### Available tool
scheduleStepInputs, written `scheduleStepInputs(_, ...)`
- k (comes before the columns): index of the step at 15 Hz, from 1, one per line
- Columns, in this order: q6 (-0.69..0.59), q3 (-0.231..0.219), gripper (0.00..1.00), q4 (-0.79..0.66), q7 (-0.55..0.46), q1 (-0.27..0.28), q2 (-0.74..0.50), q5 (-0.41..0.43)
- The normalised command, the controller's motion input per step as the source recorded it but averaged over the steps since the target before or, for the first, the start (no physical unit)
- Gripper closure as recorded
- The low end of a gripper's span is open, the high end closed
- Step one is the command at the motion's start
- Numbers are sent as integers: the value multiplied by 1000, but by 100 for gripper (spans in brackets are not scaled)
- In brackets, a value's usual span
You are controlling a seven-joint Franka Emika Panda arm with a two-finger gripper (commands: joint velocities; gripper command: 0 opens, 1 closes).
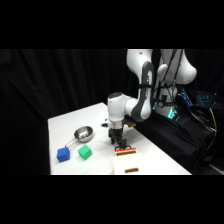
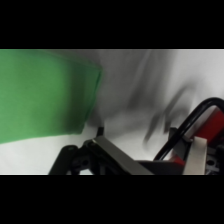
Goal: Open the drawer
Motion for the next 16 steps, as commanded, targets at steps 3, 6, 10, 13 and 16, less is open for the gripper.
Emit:
scheduleStepInputs(3, 135, -25, 0, -58, -163, -90, -111, -54)
scheduleStepInputs(6, 131, -59, 0, -96, -167, -87, -140, -95)
scheduleStepInputs(10, 129, -123, 0, -129, -163, -64, -168, -158)
scheduleStepInputs(13, 124, -147, 0, -146, -155, -42, -192, -176)
scheduleStepInputs(16, 113, -165, 0, -150, -145, -10, -207, -175)
